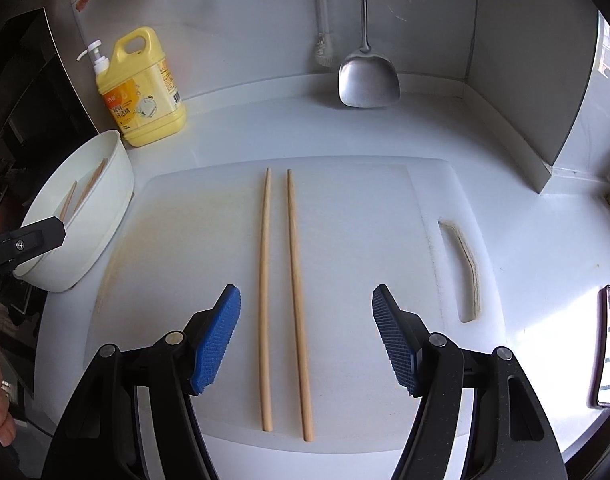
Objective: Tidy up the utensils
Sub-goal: 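Move the right gripper back over the two chopsticks on the board, then lower the open right gripper around one chopstick and close it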
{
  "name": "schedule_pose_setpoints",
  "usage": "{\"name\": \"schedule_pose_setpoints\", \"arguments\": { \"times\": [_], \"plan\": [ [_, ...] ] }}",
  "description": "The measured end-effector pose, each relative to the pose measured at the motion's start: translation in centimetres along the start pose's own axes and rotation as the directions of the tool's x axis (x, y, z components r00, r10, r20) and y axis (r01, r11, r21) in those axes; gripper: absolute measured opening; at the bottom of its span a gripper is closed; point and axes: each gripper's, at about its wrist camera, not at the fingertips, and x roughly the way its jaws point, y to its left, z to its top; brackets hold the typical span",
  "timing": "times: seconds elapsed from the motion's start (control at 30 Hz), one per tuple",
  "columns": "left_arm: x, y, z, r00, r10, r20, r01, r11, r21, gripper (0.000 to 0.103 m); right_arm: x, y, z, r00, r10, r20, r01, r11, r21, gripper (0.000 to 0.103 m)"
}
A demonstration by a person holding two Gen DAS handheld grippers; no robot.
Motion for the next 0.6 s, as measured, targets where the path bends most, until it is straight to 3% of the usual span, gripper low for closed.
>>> {"name": "schedule_pose_setpoints", "arguments": {
  "times": [0.23, 0.6],
  "plan": [
    [2.1, -1.9, -1.2, 1.000, 0.022, -0.023, -0.022, 1.000, -0.007, 0.096, 1.7, -1.0, -0.1, 0.999, -0.034, 0.006, 0.034, 0.996, -0.079, 0.066],
    [4.8, -3.4, -2.5, 0.995, 0.060, -0.074, -0.061, 0.998, -0.016, 0.096, 4.1, -1.8, -0.5, 1.000, 0.000, -0.015, -0.002, 0.994, -0.110, 0.065]
  ]
}}
